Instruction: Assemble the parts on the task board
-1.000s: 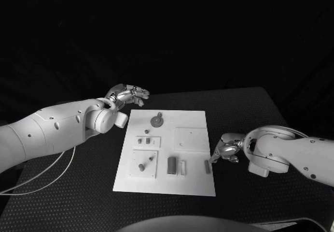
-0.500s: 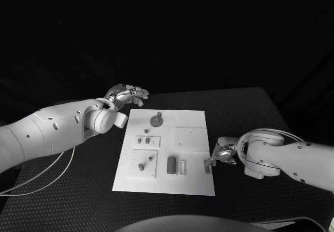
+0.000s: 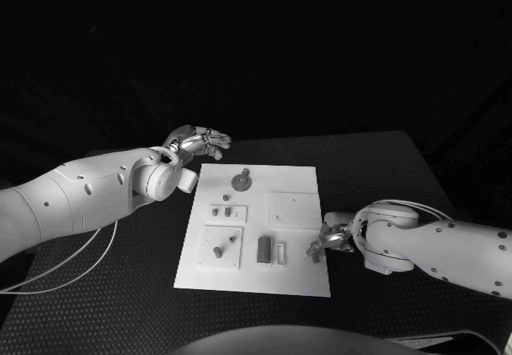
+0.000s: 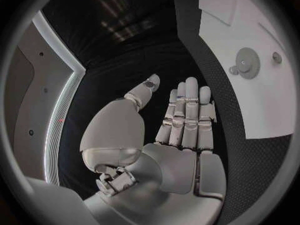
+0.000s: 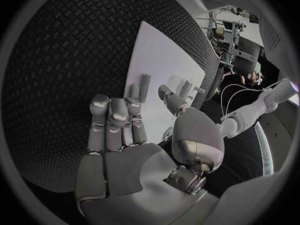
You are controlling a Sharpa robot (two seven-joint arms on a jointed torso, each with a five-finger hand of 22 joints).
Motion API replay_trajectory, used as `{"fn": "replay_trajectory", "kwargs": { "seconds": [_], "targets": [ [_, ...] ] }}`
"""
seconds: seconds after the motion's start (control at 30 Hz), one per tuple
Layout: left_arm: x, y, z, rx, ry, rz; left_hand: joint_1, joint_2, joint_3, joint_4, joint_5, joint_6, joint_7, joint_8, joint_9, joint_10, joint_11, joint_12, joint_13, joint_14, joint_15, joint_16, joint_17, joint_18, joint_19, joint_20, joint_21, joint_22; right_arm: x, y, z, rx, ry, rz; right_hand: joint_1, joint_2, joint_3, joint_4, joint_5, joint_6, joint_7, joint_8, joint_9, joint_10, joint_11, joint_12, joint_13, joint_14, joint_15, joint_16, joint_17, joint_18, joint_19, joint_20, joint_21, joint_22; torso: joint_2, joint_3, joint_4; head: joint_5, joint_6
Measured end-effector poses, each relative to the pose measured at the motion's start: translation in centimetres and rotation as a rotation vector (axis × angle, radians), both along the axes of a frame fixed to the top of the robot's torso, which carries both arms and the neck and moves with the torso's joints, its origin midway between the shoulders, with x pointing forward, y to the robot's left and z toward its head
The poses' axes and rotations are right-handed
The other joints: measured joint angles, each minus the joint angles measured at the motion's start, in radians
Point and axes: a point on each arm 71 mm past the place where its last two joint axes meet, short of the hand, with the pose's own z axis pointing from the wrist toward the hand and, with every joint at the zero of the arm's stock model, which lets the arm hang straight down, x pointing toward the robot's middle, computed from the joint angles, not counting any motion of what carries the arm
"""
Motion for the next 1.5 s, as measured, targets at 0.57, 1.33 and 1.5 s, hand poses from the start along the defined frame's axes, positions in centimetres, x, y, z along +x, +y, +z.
{"fn": "replay_trajectory", "kwargs": {
  "seconds": [0.57,1.33,1.5],
  "targets": [
    [0.0,-0.2,0.0,-0.002,0.001,-0.005,0.0,0.0,0.0,0.0,0.0,0.0,0.0,0.0,0.0,0.0,0.0,0.0,0.0,0.0,0.0,0.0,0.001,-0.001,0.0,0.0,0.0,0.001,0.1,2.8,-0.7,-0.068,-0.115,0.117,0.072,0.103,0.008,-0.101,0.0,0.029,-0.01,0.017,0.124,0.014,-0.003,0.0,0.007,0.007,0.0,0.0,-0.003,0.0,0.002,0.002,0.004,-0.003,-0.001,0.0012,-0.0012,0.003,-0.008],
    [-0.1,0.0,0.0,0.0,0.004,-0.002,0.0,0.0,0.0,0.0,0.0,0.0,0.0,0.0,-0.001,0.0,0.0,0.0,0.0,0.0,0.0,0.0,0.002,-0.003,0.0,0.0,0.0,0.0,-0.5,3.5,-0.6,-0.116,-0.179,0.192,0.128,-0.014,0.128,-0.031,0.06,0.026,-0.016,0.033,0.146,-0.002,0.013,-0.024,0.011,-0.003,0.011,-0.007,-0.009,0.0,-0.017,0.009,0.004,-0.018,-0.002,-0.0018,-0.0021,0.002,-0.014],
    [-0.1,0.0,0.0,0.0,0.004,-0.003,0.0,0.0,0.0,0.0,0.0,0.0,0.0,0.0,-0.001,0.0,0.0,0.0,0.0,0.0,0.0,0.0,0.002,-0.004,0.0,0.0,0.0,0.0,-0.6,3.1,-0.7,-0.077,-0.157,0.152,0.116,0.069,0.19,-0.06,0.148,0.02,-0.005,0.03,0.146,0.004,0.014,-0.027,0.011,-0.004,0.018,-0.007,-0.009,0.0,-0.023,0.015,0.01,-0.017,-0.001,-0.0019,-0.0014,0.001,-0.012]
  ]
}}
